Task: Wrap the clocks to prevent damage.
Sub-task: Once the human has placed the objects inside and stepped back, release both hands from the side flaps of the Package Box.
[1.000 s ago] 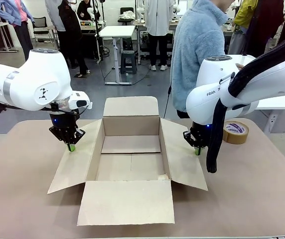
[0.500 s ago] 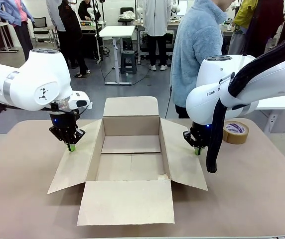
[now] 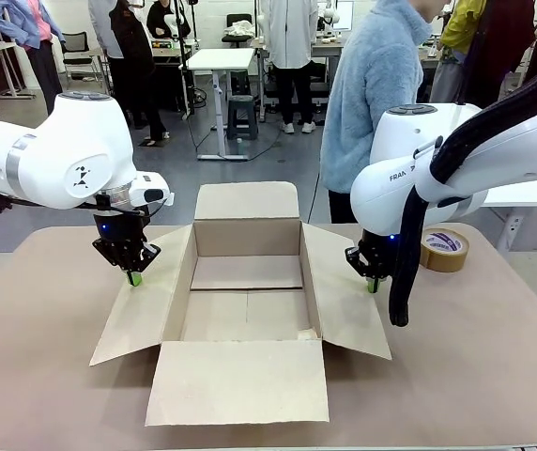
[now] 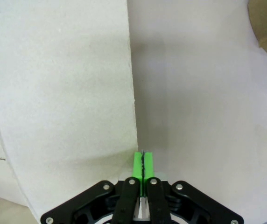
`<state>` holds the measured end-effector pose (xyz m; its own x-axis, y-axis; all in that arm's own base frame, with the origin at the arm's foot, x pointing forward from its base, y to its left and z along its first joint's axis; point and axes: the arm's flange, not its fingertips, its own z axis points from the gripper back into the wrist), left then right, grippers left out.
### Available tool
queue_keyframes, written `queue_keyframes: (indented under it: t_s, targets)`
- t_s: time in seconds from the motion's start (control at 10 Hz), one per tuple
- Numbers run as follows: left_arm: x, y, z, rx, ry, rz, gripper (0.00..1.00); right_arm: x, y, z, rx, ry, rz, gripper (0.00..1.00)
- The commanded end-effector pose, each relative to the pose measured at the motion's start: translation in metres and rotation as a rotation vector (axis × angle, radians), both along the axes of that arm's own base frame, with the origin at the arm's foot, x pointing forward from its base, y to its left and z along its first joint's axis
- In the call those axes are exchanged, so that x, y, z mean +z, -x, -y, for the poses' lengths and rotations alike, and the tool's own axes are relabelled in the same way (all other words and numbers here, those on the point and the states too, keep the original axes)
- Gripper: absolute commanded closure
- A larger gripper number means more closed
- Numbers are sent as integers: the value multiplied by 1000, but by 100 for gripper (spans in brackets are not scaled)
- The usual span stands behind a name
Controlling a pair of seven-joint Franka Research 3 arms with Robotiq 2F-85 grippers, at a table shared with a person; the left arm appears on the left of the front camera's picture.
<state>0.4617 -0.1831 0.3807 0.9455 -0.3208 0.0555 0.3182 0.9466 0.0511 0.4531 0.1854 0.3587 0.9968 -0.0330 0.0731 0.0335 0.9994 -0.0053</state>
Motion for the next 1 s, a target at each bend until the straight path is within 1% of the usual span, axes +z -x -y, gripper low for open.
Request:
queue_keyframes:
  t_s: [0.0,0.9]
  targets:
    - [0,0,-1,4,-5,6,100,-1,1,-1,-14,5,9,99]
    - [0,0,-1,4,-5,6,100,-1,1,-1,-14,5,9,99]
